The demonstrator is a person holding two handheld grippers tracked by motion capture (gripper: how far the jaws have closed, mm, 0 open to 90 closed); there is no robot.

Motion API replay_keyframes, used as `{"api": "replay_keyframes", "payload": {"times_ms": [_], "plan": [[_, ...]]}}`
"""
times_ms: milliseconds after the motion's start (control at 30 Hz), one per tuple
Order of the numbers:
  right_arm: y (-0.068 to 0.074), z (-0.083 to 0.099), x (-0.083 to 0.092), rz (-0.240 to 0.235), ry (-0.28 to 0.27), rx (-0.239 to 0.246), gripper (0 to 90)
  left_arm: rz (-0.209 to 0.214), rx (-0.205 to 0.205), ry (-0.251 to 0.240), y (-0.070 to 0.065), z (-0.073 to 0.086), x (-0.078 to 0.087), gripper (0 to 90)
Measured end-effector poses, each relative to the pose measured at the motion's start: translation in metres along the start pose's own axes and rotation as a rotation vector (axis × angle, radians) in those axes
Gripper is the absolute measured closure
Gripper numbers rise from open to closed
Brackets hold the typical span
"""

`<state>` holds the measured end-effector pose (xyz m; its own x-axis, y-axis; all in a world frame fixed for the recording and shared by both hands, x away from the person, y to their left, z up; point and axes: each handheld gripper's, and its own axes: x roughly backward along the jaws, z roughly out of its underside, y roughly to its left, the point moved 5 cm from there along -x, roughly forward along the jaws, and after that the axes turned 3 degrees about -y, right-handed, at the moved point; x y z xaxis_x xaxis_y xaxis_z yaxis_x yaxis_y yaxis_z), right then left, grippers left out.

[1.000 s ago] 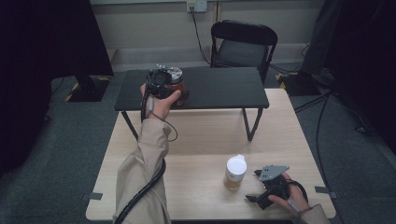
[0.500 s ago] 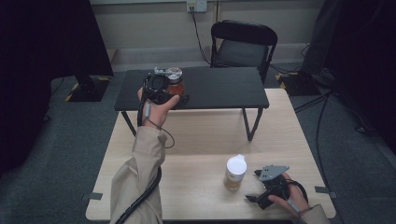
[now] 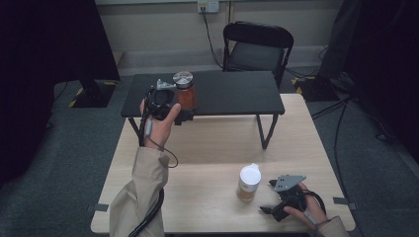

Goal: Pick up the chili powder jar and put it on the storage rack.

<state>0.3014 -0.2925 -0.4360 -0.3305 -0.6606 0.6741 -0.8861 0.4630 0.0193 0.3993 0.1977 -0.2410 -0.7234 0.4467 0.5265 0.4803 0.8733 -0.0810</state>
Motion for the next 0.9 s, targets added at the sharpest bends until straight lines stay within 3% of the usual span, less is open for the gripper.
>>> {"api": "replay_keyframes", "payload": {"times_ms": [367,900], "plan": [[0.000,0.000,0.000,0.000,0.000,0.000,0.0,0.035,-0.018,0.006,0.000,0.023,0.005,1.9],[0.000,0.000,0.000,0.000,0.000,0.000,0.0,0.072,-0.007,0.002,0.002,0.057,0.000,1.9]]}}
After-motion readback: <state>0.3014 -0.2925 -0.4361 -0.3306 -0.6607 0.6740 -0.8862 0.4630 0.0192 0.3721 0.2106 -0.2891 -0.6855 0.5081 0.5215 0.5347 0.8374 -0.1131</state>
